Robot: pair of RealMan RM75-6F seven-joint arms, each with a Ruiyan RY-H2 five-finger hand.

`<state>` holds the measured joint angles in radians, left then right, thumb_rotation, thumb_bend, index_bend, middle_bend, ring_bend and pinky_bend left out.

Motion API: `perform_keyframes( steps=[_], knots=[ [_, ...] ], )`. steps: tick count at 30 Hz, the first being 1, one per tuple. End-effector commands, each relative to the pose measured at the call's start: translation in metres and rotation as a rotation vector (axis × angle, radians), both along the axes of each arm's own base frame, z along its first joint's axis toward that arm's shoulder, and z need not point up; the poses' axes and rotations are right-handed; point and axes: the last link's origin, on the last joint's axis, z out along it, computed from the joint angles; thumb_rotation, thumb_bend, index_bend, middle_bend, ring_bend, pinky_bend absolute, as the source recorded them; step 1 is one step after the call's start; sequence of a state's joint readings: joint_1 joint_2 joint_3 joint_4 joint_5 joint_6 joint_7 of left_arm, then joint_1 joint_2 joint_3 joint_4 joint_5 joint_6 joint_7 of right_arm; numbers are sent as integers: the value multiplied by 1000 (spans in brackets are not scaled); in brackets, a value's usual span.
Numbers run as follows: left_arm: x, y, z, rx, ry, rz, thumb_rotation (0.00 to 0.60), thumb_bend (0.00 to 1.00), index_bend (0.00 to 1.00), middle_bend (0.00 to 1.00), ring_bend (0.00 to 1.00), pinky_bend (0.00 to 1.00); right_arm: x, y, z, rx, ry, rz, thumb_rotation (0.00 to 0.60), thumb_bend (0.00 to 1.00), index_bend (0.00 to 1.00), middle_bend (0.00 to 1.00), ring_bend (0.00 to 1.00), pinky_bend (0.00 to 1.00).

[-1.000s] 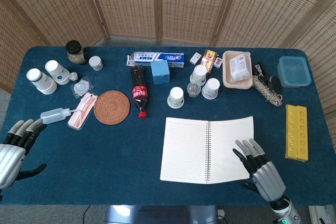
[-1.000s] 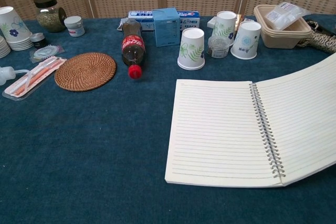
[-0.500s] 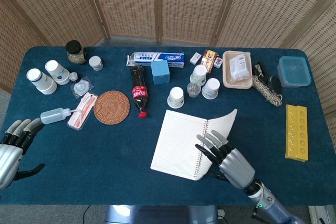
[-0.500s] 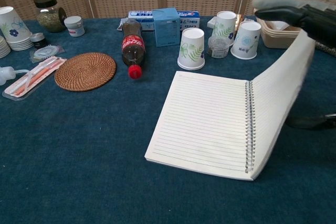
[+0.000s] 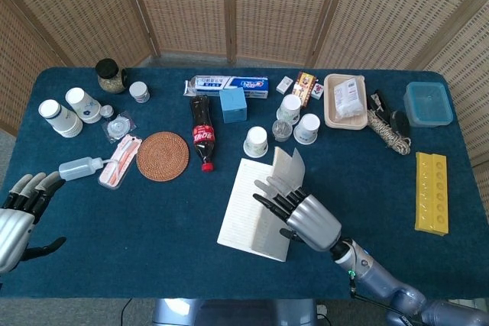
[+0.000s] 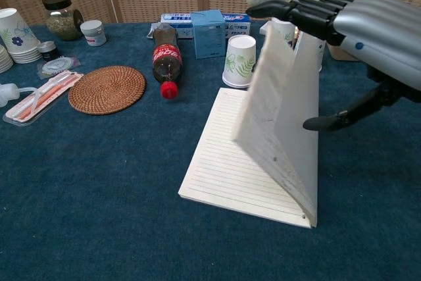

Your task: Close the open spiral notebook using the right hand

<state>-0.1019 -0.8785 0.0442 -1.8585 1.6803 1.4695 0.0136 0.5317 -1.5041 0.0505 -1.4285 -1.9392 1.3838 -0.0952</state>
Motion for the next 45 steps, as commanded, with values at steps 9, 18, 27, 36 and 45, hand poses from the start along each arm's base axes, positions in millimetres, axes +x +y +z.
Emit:
perform_keyframes(
  steps=[9, 18, 27, 36, 45],
  knots=[
    [-1, 1, 0, -2, 1, 5, 600, 37, 0, 0, 0, 0, 17, -45, -28, 31, 94, -130, 600, 136, 0, 0, 0, 98],
    [-1, 3, -2, -8, -4, 5, 600, 38, 0, 0, 0, 0, 7, -75, -34, -5, 172, -236, 600, 136, 0, 0, 0, 101],
    [1, 3, -1, -2, -2, -1, 600, 37, 0, 0, 0, 0, -17, -112, -21, -49, 297, -382, 600, 142, 0, 0, 0, 102],
    [0, 3, 0, -5, -6, 5, 600, 37, 0, 0, 0, 0, -32, -109, -13, -18, 309, -490, 600, 13, 0, 0, 0, 102],
    [3, 1, 0, -4, -9, 0, 600, 37, 0, 0, 0, 0, 7, -88, -28, 71, 164, -483, 600, 0, 0, 0, 0, 101]
  ],
)
